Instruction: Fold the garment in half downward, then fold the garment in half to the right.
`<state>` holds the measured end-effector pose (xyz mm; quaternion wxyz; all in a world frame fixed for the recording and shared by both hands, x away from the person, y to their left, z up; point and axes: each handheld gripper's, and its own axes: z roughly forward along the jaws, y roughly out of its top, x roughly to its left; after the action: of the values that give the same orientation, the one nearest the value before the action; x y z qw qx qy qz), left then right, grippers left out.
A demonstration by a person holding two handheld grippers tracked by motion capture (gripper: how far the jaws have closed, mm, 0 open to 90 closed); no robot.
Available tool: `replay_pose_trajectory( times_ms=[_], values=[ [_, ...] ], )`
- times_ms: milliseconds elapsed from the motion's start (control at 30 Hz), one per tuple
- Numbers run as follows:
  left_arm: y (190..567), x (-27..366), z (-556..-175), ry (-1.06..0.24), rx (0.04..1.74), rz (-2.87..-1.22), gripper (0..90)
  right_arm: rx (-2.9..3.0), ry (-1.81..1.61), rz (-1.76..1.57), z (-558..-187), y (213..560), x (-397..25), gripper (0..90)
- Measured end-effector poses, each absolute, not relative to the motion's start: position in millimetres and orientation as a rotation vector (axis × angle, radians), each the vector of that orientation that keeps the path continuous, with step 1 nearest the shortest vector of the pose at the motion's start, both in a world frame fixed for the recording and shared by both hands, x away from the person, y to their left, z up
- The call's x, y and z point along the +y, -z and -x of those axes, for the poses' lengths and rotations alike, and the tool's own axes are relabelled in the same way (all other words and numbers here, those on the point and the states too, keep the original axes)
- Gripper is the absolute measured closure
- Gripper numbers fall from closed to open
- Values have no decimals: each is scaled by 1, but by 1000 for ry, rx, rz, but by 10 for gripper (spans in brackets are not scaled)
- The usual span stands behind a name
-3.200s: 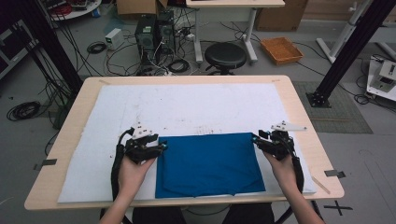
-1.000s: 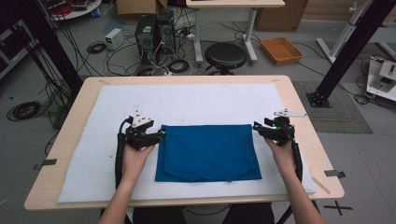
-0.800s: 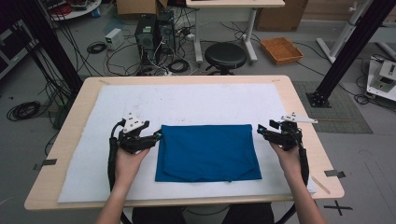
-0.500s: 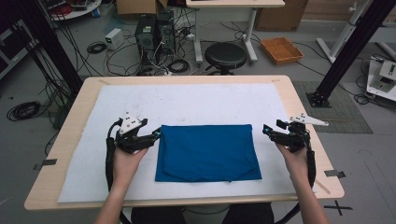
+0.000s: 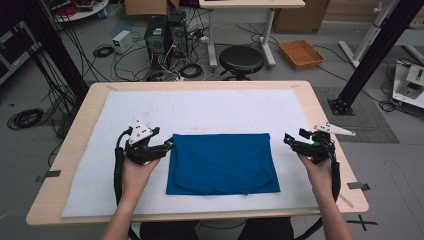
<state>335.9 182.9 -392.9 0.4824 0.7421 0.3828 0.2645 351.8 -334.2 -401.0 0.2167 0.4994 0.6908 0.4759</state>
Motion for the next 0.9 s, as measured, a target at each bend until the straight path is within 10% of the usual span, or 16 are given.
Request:
replay_pose_trajectory(
  times_ms=[900],
  values=[
    [396, 176, -295, -497, 1055, -1790, 393, 1892, -1323, -1373, -349, 397, -338, 293]
  ],
)
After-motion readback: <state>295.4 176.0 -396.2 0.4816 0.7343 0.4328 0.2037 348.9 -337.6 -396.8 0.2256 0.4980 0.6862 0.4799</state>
